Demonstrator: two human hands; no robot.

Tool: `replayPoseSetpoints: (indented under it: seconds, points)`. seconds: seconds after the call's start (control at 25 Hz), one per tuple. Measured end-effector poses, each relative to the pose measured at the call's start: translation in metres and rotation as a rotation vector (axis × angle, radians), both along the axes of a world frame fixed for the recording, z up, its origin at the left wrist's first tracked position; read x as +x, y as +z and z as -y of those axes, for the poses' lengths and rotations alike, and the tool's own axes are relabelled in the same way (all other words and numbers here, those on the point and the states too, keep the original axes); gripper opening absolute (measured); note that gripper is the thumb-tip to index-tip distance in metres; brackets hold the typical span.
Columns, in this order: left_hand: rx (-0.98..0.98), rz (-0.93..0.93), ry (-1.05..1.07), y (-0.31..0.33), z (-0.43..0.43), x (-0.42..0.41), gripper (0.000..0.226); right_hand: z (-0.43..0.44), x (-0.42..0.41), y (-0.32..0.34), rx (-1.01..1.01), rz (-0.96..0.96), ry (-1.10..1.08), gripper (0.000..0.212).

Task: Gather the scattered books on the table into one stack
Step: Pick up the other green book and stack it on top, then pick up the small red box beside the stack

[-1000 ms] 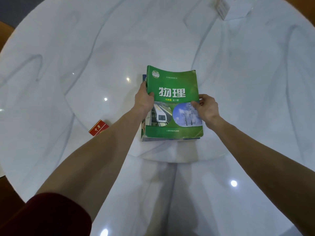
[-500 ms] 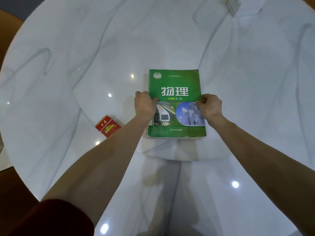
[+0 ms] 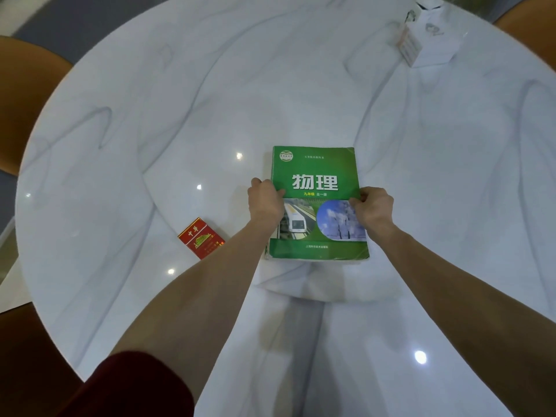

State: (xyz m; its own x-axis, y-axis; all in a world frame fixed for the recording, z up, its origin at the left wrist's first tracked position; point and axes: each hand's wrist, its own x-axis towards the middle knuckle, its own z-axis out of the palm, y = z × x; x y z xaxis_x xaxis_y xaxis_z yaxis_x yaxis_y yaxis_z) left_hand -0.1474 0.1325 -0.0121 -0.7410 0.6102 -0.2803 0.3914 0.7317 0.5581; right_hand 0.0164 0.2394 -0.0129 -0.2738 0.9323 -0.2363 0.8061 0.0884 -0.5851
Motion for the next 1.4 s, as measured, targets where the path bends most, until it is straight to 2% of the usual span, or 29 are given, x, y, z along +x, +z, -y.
replayPoseSetpoints:
  seconds: [0.28,0.4,0.68,0.92,1.24,1.4]
  points:
    - [-0.026,0.018,-0.032,0.002,0.006,-0.002,0.031,-0.003,-0.002,0.006,-0.021,0.09,0.028,0.026]
    - [-0.019,-0.036,-0.073,0.01,0.019,-0.008,0.033,0.002,-0.002,0.017,0.055,0.162,0.086,0.033]
    - [-0.125,-0.282,-0.287,0.032,0.056,-0.033,0.033,0.03,-0.028,0.049,0.327,0.333,0.473,0.031]
    - [-0.215,-0.528,-0.287,0.043,0.102,-0.046,0.032,0.074,-0.066,0.069,0.446,0.386,0.706,0.032]
    - [-0.257,-0.468,-0.216,0.026,0.165,-0.043,0.032,0.136,-0.115,0.047,0.371,0.339,0.925,0.037]
    - [-0.179,-0.414,-0.177,0.003,0.185,-0.04,0.053,0.158,-0.133,0.028,0.29,0.349,0.989,0.038]
